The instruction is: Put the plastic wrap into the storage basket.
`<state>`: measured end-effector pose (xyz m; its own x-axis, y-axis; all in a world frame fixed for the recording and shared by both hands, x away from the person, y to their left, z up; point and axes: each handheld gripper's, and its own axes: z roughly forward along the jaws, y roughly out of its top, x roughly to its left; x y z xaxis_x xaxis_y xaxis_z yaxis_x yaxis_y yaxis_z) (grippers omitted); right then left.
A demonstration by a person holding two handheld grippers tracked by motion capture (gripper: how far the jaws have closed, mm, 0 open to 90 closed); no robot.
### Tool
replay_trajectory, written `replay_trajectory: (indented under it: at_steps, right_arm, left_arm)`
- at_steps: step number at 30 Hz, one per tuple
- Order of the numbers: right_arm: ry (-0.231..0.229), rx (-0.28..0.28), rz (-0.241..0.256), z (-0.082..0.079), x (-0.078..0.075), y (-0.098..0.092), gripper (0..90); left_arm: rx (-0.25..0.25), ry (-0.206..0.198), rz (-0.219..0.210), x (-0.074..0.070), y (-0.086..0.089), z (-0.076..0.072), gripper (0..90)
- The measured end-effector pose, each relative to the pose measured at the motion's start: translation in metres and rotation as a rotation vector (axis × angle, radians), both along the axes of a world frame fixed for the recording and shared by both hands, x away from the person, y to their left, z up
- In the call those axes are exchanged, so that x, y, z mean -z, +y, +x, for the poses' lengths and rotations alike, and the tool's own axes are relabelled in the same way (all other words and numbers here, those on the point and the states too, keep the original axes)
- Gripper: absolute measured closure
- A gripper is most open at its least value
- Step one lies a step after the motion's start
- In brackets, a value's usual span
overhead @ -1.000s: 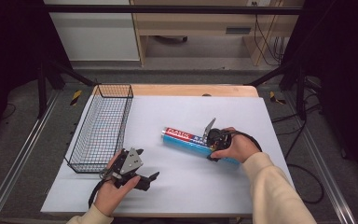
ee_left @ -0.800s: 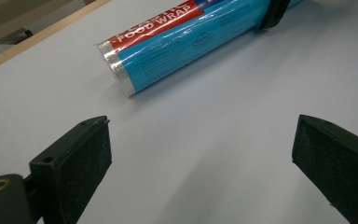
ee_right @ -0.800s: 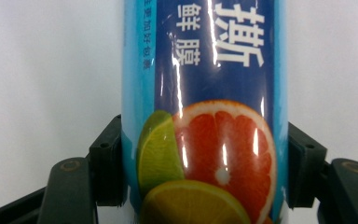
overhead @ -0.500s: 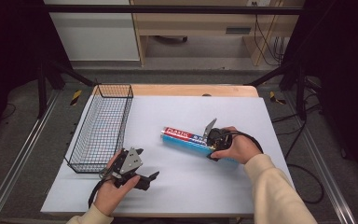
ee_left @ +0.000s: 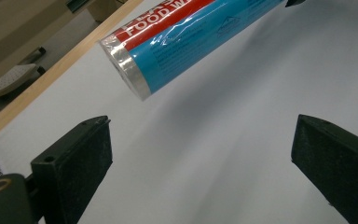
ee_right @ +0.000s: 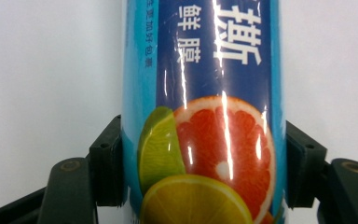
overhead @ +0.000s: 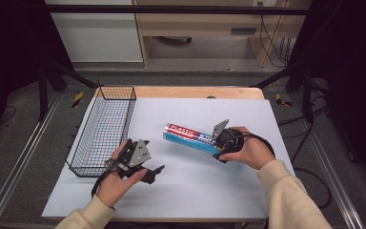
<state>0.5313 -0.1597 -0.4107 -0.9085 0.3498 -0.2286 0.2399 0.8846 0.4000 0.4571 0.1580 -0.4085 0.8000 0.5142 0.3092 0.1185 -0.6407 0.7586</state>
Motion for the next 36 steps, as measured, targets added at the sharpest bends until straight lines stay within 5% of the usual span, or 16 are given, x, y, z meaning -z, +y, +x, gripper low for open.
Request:
replay_trajectory:
  at_steps: [7,16,36]
  right_arm:
    - [-0.040,-0.006,-0.004,-0.007,-0.014,-0.002,32.2]
    - [-0.080,-0.032,-0.026,-0.016,-0.034,0.000,32.2]
    - [-0.136,-0.120,-0.060,-0.025,-0.051,0.026,32.2]
  left_arm:
    - [0.044,-0.042,0.073,-0.024,-0.016,0.012,4.9]
    - [0.086,-0.077,0.108,-0.045,-0.033,0.027,4.7]
    - [0.194,-0.122,0.216,-0.056,-0.060,0.037,5.8]
